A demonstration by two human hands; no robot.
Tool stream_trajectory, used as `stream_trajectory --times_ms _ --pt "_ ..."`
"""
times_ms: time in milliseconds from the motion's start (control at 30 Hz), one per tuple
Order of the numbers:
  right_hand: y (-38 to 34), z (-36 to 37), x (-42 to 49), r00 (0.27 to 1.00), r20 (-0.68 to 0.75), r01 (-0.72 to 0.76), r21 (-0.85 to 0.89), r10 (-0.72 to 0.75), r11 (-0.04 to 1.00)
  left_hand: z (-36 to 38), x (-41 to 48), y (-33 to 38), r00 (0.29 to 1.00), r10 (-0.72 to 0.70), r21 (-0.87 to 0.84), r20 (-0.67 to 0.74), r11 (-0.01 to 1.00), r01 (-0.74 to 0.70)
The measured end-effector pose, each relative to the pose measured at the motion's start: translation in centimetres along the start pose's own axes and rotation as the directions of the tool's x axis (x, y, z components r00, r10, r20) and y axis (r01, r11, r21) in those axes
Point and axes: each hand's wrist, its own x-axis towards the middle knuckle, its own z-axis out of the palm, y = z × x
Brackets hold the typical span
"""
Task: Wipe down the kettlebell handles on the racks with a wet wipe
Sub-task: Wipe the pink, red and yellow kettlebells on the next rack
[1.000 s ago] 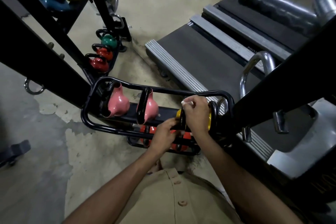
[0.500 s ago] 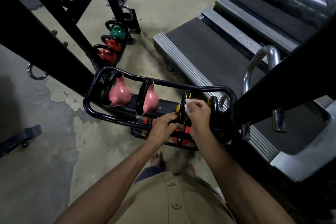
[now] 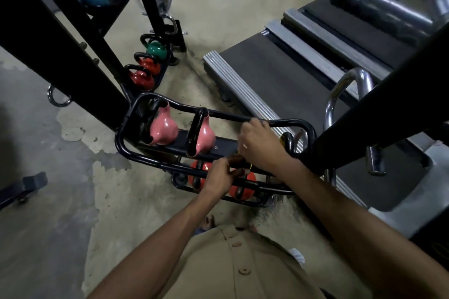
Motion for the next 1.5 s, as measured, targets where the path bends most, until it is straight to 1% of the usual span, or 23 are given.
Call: stream_trajectory --times_ms 67,133,200,267,333,367,433,500,567,600,667,733,800,933,1033,1100,1167,1233,1300,1333,1400,1467,1500 --pt "-0.7 0.7 -2.4 0.997 -0.079 -0.004 0.107 0.012 0.994 -0.1 -0.3 0.2 0.999 0.031 -0.012 -0.006 0.999 -0.031" --pt "-1.5 1.5 -4.2 0.96 -0.172 -0.138 0.4 0.222 0.906 -0.1 -0.4 0.4 1.0 0.027 -0.043 0.001 0.999 -0.027" --pt "-2.7 2.4 -5.2 0.821 -0.148 -0.326 0.671 0.551 0.666 -0.2 -0.3 0.1 1.0 0.007 -0.079 0.009 0.997 -0.006" --pt "-4.2 2.7 -5.3 0.624 0.048 -0.457 0.832 0.78 0.315 -0.4 -0.1 -0.1 1.0 0.012 -0.075 0.028 0.997 -0.009" --pt "-4.6 2.8 -4.4 0.468 0.31 -0.409 0.906 0.827 -0.108 -0.6 0.2 -0.3 0.999 0.023 -0.063 0.04 0.998 -0.021" --pt "-4.4 2.8 -4.0 0.428 0.399 -0.362 0.898 0.811 -0.251 -0.7 0.4 -0.3 0.999 0.022 -0.063 0.043 0.998 -0.019" --pt "-4.1 2.6 -3.5 0.401 0.477 -0.339 0.871 0.782 -0.357 -0.8 0.5 -0.5 0.999 0.018 -0.076 0.044 0.997 -0.015" --pt "-4.5 2.4 -3.7 0.376 0.464 -0.344 0.874 0.802 -0.345 -0.8 0.5 -0.5 0.999 0.016 -0.1 0.042 0.995 -0.012" --pt "-5.3 2.1 -4.2 0.366 0.366 -0.35 0.906 0.856 -0.238 -0.8 0.4 -0.5 0.998 0.023 -0.116 0.051 0.993 -0.017" --pt "-5.5 2.1 -4.2 0.395 0.284 -0.368 0.92 0.873 -0.133 -0.8 0.4 -0.6 0.998 0.03 -0.122 0.054 0.992 -0.023" --pt "-4.9 2.2 -3.5 0.517 0.09 -0.457 0.87 0.851 0.186 -0.9 0.5 -0.7 0.998 0.026 -0.138 0.063 0.99 -0.017" --pt "-3.0 2.6 -1.9 0.668 -0.087 -0.464 0.727 0.739 0.506 -1.1 0.6 -0.6 0.998 0.008 -0.145 0.068 0.989 0.002" --pt "-0.9 2.8 -0.3 0.791 -0.142 -0.414 0.591 0.595 0.692 -1.2 0.8 -0.6 0.998 -0.009 -0.145 0.067 0.989 0.018" --pt "0.8 1.9 1.1 0.972 -0.028 -0.22 0.256 0.234 0.941 -1.1 0.6 -0.6 0.998 -0.047 -0.141 0.051 0.989 0.054" --pt "-0.6 0.8 -0.4 1.0 0.019 -0.024 0.076 0.023 0.997 -0.7 0.2 -1.1 0.999 -0.05 -0.126 0.021 0.991 0.052" --pt "-1.7 1.2 -2.4 0.999 0.016 0.04 0.043 -0.041 0.998 -0.6 0.1 -1.0 0.997 -0.078 -0.135 0.022 0.988 0.08" --pt "-2.6 1.9 -4.4 0.998 -0.058 0.017 0.054 -0.014 0.998 -0.3 0.2 -1.2 0.999 -0.046 -0.106 -0.01 0.993 0.045" --pt "-3.5 2.5 -5.8 0.969 -0.211 -0.088 0.18 0.126 0.98 0.0 0.2 -1.4 0.999 -0.044 -0.136 0.006 0.99 0.044" --pt "-4.8 2.2 -6.4 0.879 -0.266 -0.246 0.458 0.395 0.854 -0.1 0.0 -0.9 0.999 -0.048 -0.133 0.01 0.99 0.049" --pt "-5.4 2.1 -6.5 0.81 -0.218 -0.334 0.592 0.545 0.734 -0.2 0.0 -0.7 0.999 -0.051 -0.129 0.004 0.99 0.051" --pt "-5.6 2.4 -5.9 0.638 -0.014 -0.469 0.786 0.77 0.403 -0.4 -0.1 -0.4 0.999 -0.051 -0.137 0.013 0.989 0.052" --pt "-5.1 2.9 -4.7 0.482 0.255 -0.467 0.884 0.838 0.0 -0.6 0.1 -0.3 0.999 -0.048 -0.134 0.015 0.99 0.05" --pt "-4.6 2.9 -4.2 0.442 0.359 -0.441 0.885 0.822 -0.149 -0.7 0.2 -0.2 0.999 -0.048 -0.122 0.017 0.991 0.05"
